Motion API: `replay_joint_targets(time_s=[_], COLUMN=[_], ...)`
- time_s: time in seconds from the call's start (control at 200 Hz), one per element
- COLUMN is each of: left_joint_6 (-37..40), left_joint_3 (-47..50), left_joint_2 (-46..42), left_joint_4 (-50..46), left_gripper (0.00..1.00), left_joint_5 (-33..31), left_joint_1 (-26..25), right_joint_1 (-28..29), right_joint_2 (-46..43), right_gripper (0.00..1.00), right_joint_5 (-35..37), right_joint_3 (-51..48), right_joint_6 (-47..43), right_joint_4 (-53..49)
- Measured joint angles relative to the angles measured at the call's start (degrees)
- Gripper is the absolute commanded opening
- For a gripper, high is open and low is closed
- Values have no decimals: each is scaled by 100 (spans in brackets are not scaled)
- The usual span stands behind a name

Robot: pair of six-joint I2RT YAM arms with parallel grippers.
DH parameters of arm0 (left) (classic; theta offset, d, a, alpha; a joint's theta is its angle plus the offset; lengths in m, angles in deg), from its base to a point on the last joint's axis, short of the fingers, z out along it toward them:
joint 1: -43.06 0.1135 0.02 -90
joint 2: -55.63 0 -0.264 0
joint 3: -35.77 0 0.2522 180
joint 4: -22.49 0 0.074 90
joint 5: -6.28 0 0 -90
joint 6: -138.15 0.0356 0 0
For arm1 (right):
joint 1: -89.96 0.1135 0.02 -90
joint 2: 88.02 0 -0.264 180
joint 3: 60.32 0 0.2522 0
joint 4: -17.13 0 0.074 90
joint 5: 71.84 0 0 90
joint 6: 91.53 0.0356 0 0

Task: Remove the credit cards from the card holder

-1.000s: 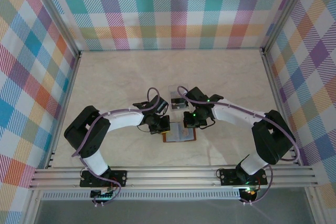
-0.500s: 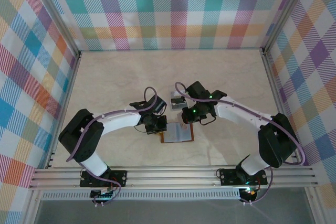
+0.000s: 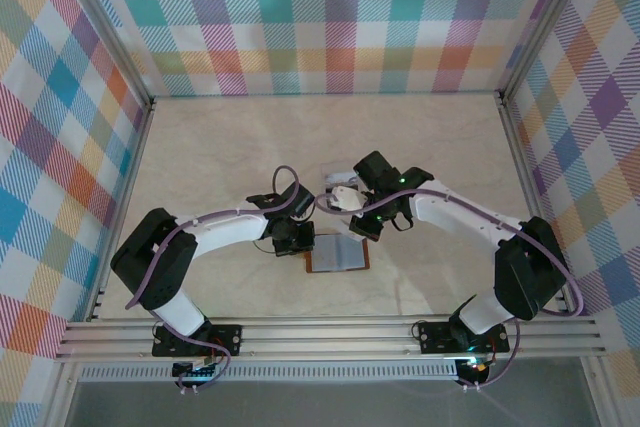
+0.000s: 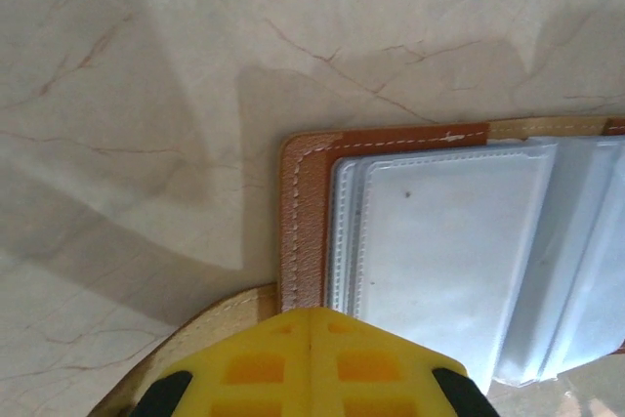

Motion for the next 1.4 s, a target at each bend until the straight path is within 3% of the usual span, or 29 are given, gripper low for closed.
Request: replay_joint_targets(time_s=[0.25,0.52,1.08,1.4], left_joint_6=[17,15,-26,-52], left_joint_3=[59,275,605,715], left_joint_2=[-140,-256,-780,-903], left_joint_4=[-22,-24,-74,-155], left_gripper=[6,6,6,6], left_joint_5=[-92,-96,-271,-313], left_joint_1=[11,26,83,142], right_joint_1=[-44,-367,-560,-627], right_joint_2=[146,903,2540,3235], right_gripper=[0,0,0,0], right_joint_5=[444,831,1132,1174], right_joint_3=[566,1631,3849,4461], right_joint_6=[-1521,-2406,-3359,-3617], right_joint_4=[-332,-566,-1054,-1202])
